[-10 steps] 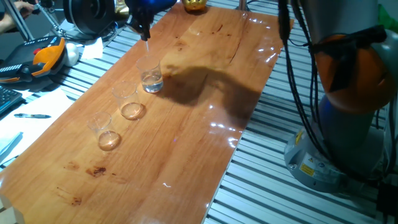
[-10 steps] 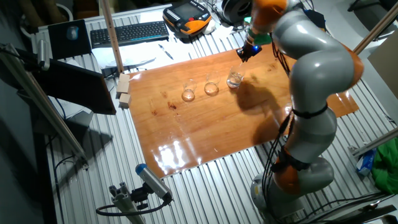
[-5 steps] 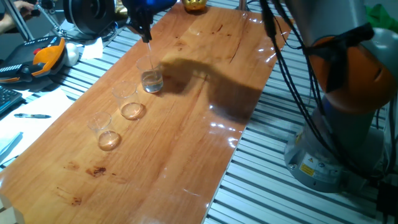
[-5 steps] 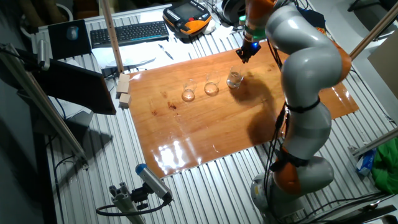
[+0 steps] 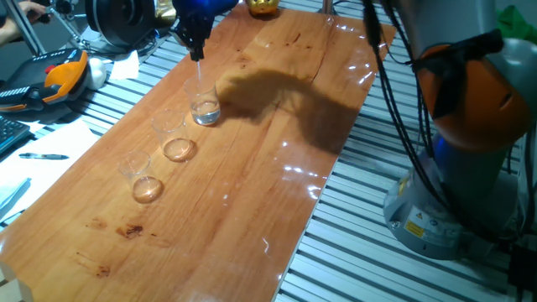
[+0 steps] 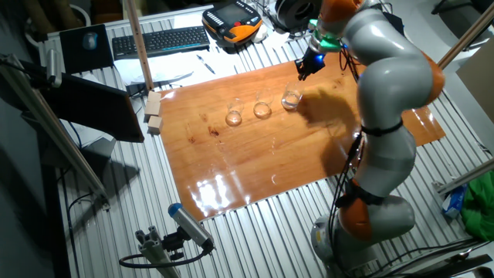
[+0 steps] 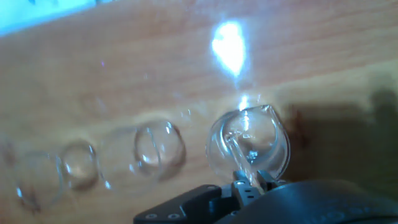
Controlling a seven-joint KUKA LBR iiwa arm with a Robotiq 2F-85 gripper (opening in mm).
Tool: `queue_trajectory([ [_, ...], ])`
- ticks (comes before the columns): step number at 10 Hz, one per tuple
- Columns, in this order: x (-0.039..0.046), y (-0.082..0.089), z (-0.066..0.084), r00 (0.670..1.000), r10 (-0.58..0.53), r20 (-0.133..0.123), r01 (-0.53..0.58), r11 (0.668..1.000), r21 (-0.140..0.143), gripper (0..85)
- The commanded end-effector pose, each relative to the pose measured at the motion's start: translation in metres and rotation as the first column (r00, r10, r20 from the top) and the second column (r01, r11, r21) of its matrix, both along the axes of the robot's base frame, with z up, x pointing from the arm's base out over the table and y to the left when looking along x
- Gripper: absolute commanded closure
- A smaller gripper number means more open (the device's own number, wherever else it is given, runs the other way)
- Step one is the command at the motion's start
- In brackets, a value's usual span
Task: Stir the beaker with a glass rod
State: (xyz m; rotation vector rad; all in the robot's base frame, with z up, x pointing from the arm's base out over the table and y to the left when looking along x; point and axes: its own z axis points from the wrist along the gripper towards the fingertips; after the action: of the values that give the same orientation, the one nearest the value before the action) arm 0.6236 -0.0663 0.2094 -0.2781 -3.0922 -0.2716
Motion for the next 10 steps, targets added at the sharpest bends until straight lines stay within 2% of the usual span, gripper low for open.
queue_trajectory([
  [1,0.0003,-0.001,0.000,0.969,0.036,0.244,-0.020,0.997,-0.068,85.0],
  [2,0.0006,-0.002,0.001,0.956,0.098,0.277,-0.064,0.990,-0.129,85.0],
  [3,0.0012,-0.005,0.004,0.943,0.193,0.270,-0.141,0.969,-0.203,85.0],
  [4,0.0011,-0.006,0.008,0.939,0.267,0.218,-0.211,0.946,-0.248,85.0],
  [5,0.0006,-0.008,0.012,0.935,0.330,0.134,-0.286,0.919,-0.271,85.0],
  [6,0.0005,-0.008,0.015,0.924,0.378,0.052,-0.350,0.893,-0.283,85.0],
  [7,-0.0009,-0.008,0.017,0.917,0.399,-0.014,-0.386,0.880,-0.278,85.0],
  [9,-0.0026,-0.008,0.016,0.924,0.364,-0.118,-0.382,0.895,-0.230,85.0],
  [10,-0.0029,-0.008,0.016,0.929,0.334,-0.161,-0.362,0.909,-0.204,85.0],
])
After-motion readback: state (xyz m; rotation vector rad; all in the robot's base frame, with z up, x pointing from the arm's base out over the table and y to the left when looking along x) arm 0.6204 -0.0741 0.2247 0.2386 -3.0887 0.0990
